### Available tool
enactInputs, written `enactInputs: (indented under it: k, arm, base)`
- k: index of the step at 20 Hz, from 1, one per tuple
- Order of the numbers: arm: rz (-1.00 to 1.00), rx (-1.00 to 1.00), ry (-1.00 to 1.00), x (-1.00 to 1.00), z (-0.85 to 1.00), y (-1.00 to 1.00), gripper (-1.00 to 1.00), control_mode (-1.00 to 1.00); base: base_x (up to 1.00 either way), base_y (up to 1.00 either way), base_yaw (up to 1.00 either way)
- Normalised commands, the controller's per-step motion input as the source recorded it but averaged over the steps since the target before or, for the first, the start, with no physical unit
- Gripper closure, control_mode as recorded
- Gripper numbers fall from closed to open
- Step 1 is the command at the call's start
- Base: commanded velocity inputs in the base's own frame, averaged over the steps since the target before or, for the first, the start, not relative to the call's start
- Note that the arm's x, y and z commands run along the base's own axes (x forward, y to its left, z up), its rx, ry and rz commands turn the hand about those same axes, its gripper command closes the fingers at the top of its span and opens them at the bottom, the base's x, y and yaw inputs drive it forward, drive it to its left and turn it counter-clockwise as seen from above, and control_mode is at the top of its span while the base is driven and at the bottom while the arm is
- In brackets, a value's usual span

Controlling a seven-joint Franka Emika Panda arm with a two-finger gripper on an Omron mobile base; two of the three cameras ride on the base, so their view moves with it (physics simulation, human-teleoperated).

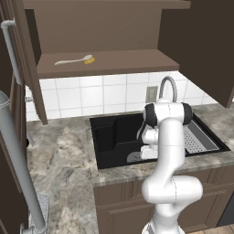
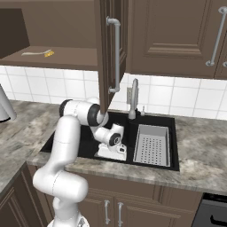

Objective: Pick up the dish brush and dish brush from the sink, and place them back in the cabinet, and close the cabinet doors.

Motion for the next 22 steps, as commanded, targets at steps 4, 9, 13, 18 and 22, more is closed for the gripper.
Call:
enactInputs:
  k: [4,9,13,18,22]
  arm:
    - [0.0,0.0,0.08,0.0,0.18,0.0,1.0,-1.0]
    - [0.0,0.0,0.14,0.0,0.25,-0.01,1.0,-1.0]
    - [0.02,0.0,0.13,0.0,0.25,-0.01,1.0,-1.0]
    - [0.05,0.0,0.05,0.02,0.28,-0.01,1.0,-1.0]
    - [0.06,0.0,0.0,0.07,0.31,0.0,1.0,-1.0]
  base:
    - [0.0,0.0,0.0]
    - [0.0,0.0,0.0]
    - [0.0,0.0,0.0]
    - [0.0,0.0,0.0]
    - [0.0,0.0,0.0]
